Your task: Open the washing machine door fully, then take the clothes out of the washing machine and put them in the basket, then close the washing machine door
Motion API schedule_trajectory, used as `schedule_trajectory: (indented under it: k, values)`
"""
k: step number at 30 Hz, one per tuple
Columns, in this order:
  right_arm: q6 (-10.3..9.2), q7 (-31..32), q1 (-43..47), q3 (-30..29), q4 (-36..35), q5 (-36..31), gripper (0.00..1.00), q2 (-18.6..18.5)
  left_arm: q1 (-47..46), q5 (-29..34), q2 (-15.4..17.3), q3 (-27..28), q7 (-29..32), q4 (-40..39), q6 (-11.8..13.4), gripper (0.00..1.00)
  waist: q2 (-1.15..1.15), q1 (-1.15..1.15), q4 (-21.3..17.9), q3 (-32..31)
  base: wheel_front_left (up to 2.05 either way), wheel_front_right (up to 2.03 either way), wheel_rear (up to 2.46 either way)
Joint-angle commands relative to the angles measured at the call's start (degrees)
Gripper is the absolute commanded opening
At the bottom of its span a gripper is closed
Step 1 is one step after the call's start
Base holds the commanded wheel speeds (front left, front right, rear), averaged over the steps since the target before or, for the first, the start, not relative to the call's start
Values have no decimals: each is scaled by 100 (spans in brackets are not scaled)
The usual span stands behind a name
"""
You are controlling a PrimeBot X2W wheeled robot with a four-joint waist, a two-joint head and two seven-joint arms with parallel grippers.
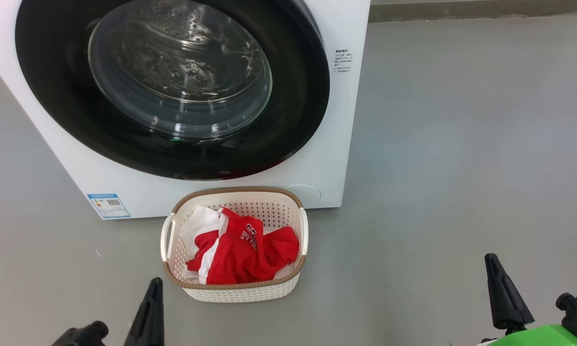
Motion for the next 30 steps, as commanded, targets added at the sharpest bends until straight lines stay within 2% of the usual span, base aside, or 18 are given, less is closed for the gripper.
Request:
schedule_trajectory:
  k: [1,30]
  values:
    - [-4,41,-280,52,-106,210,0,-104,-247,-206,46,108,55,-102,-49,0,0,-1,1,-1,0,0,0]
    - [-10,490,-583,62,119,2076,0,-180,-411,-2106,64,368,522,87,-246,0,0,-1,9,-20,0,0,0]
